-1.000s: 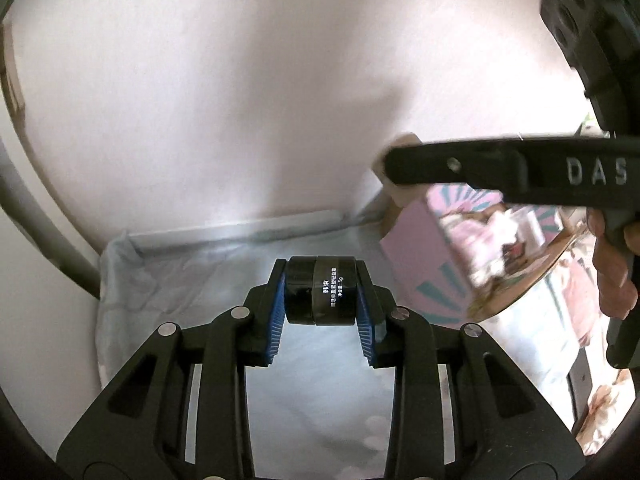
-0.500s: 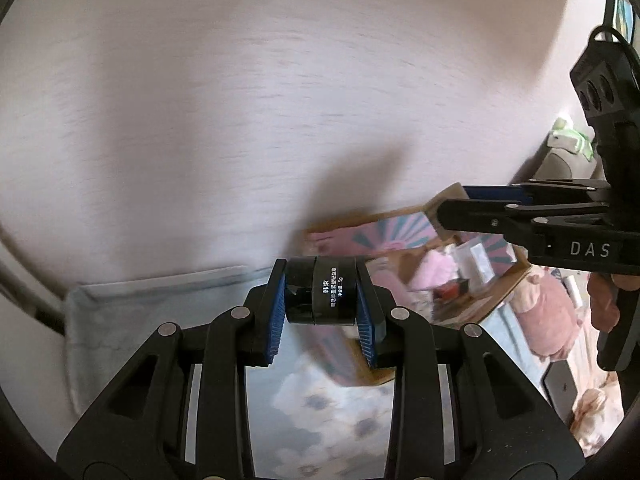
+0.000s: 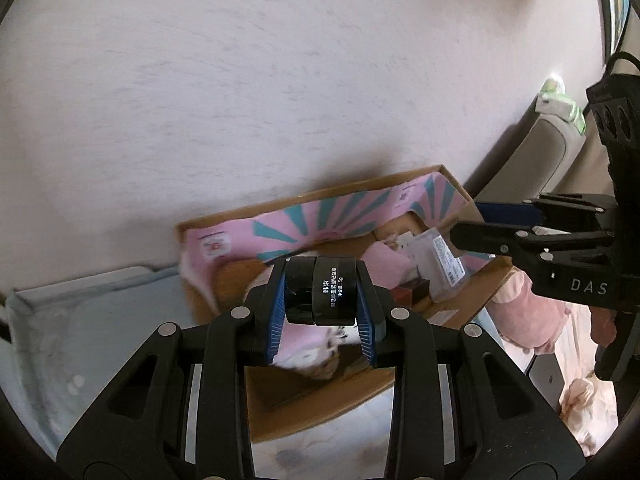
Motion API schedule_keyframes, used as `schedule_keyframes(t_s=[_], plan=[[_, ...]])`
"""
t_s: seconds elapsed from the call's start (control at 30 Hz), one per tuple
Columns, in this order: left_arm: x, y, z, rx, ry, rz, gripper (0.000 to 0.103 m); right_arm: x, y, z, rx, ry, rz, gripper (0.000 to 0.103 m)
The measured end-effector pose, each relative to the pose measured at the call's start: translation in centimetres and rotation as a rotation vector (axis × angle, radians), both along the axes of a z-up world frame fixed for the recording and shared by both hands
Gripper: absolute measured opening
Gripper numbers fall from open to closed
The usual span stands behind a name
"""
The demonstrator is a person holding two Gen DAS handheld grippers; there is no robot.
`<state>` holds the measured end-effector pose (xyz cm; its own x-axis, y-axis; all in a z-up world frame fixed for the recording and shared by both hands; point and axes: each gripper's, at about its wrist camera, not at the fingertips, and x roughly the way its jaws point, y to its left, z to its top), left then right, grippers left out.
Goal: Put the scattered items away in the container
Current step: 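Carry black cup and cork roll into the box and open both tools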
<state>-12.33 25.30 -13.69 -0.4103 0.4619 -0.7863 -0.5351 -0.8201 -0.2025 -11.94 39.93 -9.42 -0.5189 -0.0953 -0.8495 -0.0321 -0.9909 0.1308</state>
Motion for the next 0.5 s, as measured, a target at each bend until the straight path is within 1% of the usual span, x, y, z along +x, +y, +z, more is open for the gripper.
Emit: schedule_keyframes(t_s=[0.1,0.3,0.4,0.43,0.47,0.5], plan=[[-0.2,1.4,-0.7,-0.008,-0.013,-0.007,0.028,0.5,2.2,-0.8,-0.008,-0.019,-0.017,0.031],[-0.5,3.5,-1.8,-0.016,-0.038,-0.005,0.028,1.0,4.6,-2.1,-0.021,-0.044,-0.021,0.031],[-0.8,3.9,-1.9,-0.059,-0.047,0.026,0.030,0.5,4.6,-2.8,-0.020,-0.065,-0.016,0.031],[-0.9,4.1,-2.0,-0.092,-0.050,0.036,0.037,0.3,4.7,-3.2,-0.017,-0.083,-0.018,0.032],[-0.9,4.2,-2.0,-0.119,-0.051,0.035,0.048,0.1,5.0,-3.5,-0.016,-0.099,-0.019,0.035],[-0.8,4.2,-1.9,-0.130,-0.049,0.032,0.089,0.0,5.1,-3.9,-0.012,-0.117,-0.026,0.050]])
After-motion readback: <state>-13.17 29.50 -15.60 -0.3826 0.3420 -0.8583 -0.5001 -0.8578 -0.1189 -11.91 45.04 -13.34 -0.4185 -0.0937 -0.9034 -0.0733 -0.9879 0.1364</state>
